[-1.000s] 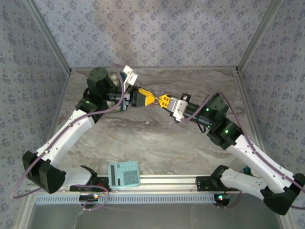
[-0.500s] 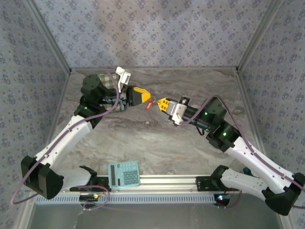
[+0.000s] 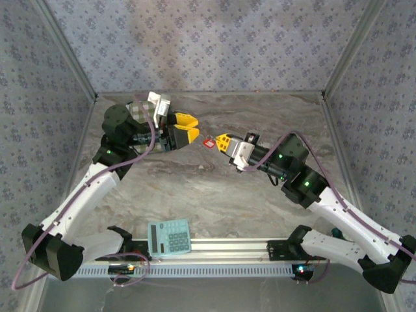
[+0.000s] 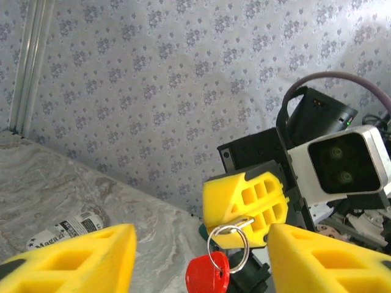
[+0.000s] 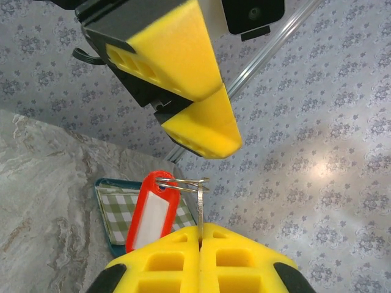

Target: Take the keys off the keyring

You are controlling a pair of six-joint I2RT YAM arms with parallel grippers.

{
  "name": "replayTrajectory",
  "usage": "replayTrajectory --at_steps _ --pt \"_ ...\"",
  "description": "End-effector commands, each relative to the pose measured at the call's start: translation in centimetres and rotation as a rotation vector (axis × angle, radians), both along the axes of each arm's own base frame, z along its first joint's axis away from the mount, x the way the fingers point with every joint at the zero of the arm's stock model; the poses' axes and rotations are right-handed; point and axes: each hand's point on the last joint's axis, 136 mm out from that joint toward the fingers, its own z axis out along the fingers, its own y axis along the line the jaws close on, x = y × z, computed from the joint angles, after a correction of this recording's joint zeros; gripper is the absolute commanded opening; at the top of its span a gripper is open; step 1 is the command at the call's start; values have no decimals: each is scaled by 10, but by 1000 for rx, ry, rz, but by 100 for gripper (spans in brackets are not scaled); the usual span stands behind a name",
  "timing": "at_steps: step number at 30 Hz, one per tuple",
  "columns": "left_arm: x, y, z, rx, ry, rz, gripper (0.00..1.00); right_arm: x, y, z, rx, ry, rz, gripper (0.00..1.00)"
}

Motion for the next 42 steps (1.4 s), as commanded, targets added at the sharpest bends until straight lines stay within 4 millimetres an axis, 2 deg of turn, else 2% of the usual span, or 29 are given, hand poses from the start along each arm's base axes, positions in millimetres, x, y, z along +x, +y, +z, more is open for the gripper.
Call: replayTrajectory --at_steps 1,7,14,17,21,23,26,31,36,42 --pt "-14 -5 8 16 -48 -75 67 -1 -4 17 24 -29 -4 0" --pt "-25 -21 1 50 -39 -164 73 -2 2 18 26 -19 24 0" --pt "-26 -26 1 51 -30 -187 73 -5 2 19 29 -15 37 0" --pt "-25 -28 1 51 -28 -195 65 -5 2 19 30 -15 39 0" --pt "-27 -30 2 51 -29 -215 40 -4 2 19 29 -16 33 0" --pt "-27 -30 1 52 -25 -214 34 -3 1 20 32 -19 28 0" --pt "-27 -30 1 53 -25 -208 17 -2 1 19 32 -21 22 0" --pt "-22 -25 3 45 -23 -169 1 0 -2 19 39 -28 4 0" --pt "-15 -17 14 -17 -17 -127 0 -2 -3 18 43 -22 13 0" --pt "-3 -5 25 -83 1 -56 0 -2 2 -2 7 0 0 0"
